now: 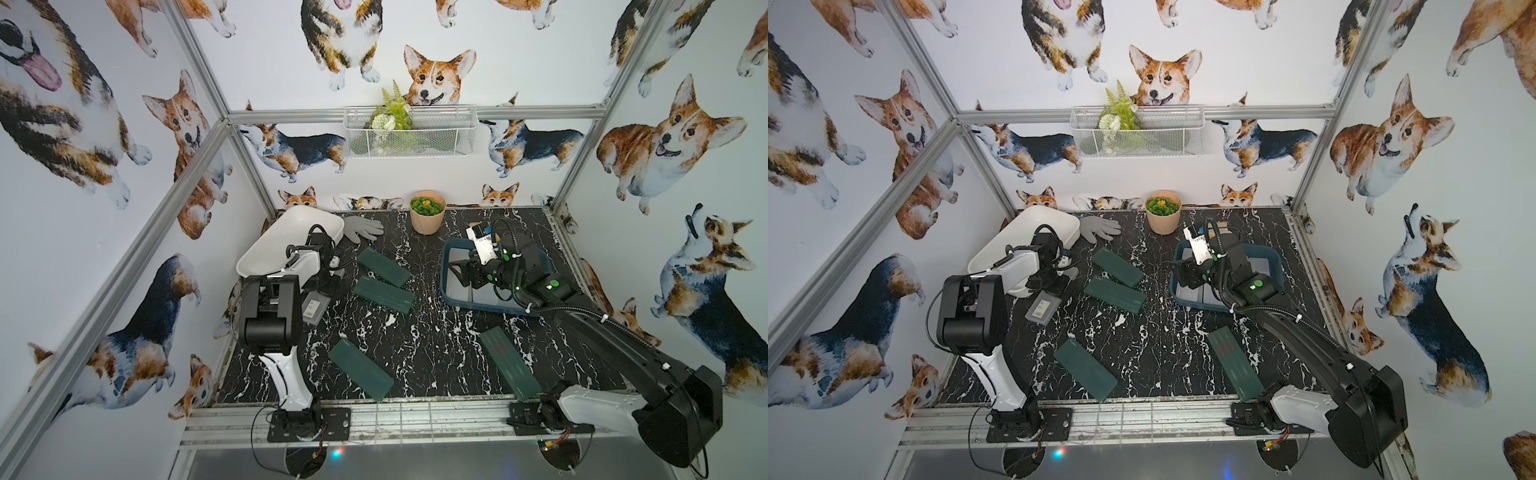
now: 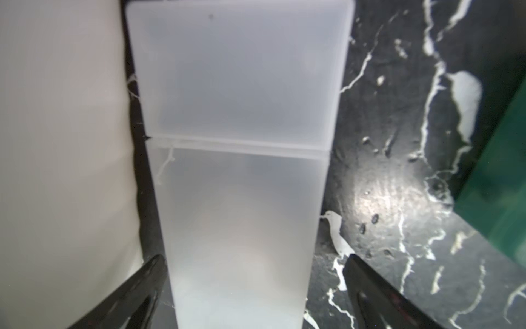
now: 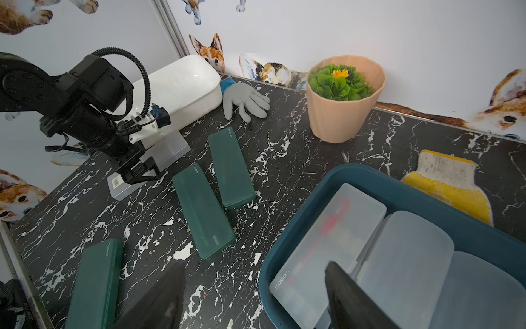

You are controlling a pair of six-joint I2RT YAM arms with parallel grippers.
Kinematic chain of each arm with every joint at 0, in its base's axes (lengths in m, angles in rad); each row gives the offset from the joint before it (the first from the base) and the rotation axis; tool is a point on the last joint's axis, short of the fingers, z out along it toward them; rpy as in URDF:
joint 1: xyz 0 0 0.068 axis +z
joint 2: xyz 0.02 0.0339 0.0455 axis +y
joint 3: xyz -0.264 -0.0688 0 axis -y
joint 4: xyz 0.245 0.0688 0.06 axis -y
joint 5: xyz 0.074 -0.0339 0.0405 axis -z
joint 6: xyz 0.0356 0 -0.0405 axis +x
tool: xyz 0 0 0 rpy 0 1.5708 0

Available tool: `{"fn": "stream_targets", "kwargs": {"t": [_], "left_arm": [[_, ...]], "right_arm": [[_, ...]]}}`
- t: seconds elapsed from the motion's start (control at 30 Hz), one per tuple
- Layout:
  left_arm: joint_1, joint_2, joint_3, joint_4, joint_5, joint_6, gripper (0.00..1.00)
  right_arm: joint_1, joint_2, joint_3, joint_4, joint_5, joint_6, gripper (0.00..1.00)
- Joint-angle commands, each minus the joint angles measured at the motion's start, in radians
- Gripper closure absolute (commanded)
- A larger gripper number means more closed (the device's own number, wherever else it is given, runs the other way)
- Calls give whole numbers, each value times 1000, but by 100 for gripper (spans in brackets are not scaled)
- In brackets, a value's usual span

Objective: Place the pencil cases by color into the storage box
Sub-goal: Move the pencil case to the center of the board.

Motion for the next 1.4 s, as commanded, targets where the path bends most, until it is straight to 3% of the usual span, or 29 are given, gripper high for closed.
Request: {"fn": "stream_targets", "kwargs": {"t": [0.0,0.37,0.53,0.87,1.37], "left_arm": [[8,10,9,-8,29,1,0],[8,22,18,-35,149,-41,1],[-8,-20,6,-29,228,-125,2],[-111,-69,-30,1,327,-317,2],[-234,-99,-61,76,417,-499,2]], "right_arm": [[2,-6,-1,17,9,16,22],[1,-6,-6,16,14,30,22],[2,-1,-8,23,13,38,22],[1,0,-22,25,6,59,22],[9,1,-20,-9,-14,96,22]]}}
